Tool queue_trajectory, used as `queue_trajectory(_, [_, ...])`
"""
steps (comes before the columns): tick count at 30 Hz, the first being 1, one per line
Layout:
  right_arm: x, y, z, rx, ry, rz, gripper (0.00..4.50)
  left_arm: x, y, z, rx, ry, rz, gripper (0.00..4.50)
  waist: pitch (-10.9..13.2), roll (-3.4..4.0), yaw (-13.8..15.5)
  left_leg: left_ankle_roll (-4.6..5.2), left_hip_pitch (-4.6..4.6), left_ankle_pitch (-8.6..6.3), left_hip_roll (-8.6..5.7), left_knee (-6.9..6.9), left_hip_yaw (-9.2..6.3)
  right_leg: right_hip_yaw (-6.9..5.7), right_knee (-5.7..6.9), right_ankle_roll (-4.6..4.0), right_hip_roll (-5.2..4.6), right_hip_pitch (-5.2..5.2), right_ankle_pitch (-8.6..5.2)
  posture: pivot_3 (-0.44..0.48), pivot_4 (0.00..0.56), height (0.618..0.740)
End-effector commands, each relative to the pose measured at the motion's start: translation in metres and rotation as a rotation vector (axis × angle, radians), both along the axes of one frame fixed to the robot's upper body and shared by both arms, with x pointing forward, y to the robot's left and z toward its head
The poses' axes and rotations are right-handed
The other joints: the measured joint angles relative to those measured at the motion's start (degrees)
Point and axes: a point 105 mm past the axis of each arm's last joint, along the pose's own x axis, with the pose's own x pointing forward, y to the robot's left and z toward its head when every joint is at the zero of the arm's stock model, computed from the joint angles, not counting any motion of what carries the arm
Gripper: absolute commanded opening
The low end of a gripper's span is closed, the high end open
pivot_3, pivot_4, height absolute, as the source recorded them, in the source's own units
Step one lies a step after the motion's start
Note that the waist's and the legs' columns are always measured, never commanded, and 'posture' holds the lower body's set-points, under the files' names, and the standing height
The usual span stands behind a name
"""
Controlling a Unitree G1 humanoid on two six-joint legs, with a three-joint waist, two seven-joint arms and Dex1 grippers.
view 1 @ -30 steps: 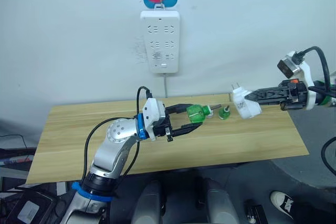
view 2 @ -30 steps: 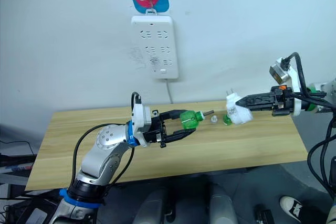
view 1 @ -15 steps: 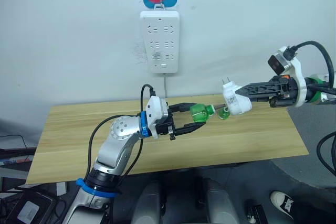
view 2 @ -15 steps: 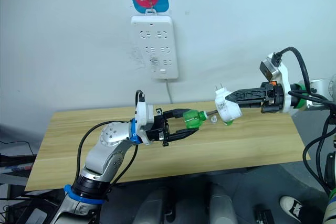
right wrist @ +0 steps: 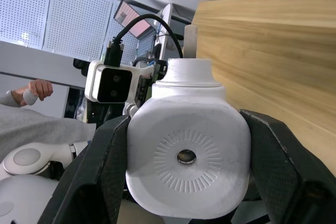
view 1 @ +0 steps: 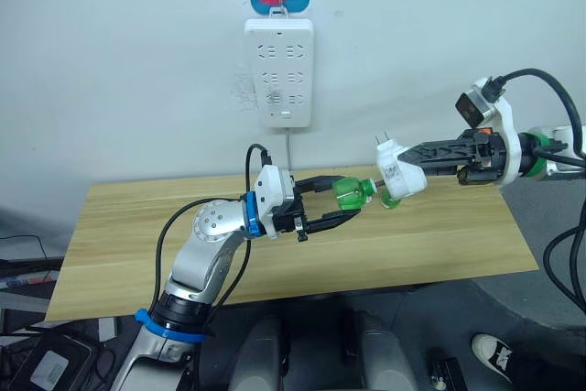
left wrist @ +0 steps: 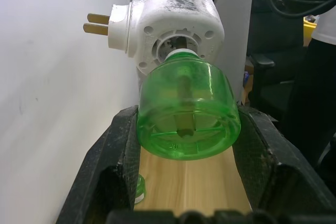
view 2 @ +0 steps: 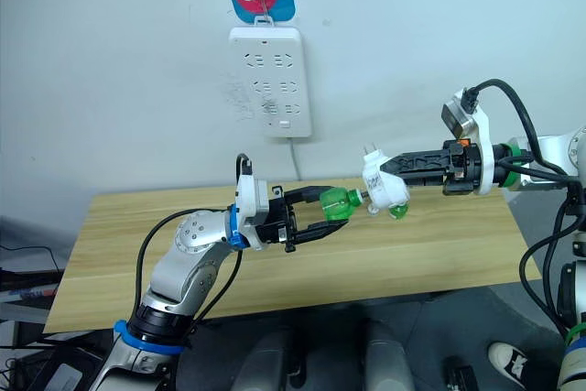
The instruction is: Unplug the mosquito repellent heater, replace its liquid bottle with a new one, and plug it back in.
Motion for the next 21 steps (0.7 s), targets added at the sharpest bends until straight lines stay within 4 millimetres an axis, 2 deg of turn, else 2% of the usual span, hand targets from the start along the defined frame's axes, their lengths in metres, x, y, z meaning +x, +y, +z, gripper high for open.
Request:
queue_trajectory(1, [-0.008,0.003,0.002,0.007,-0.012,0.038,2.88,-0.008,-0.008,0.020,-0.047,-0.071,-0.043,2.21,0.00,0.00,0.01,0.00,0.00,0.00,0.00,0.00,-0.01,-0.01,0.00,0.00,0.00,0.01,0.00,-0.126,0.219,0.740])
queue_trajectory(21, [-0.003,-0.006,0.003,0.008,-0.006,-0.019,2.88,-0.005,0.002,0.026,-0.061,-0.093,-0.004,2.21,0.00,0.00,0.00,0.00,0.00,0.00,0.00,0.00,0.01,0.01,0.00,0.02,0.01,0.00,-0.01,-0.129,0.228,0.740])
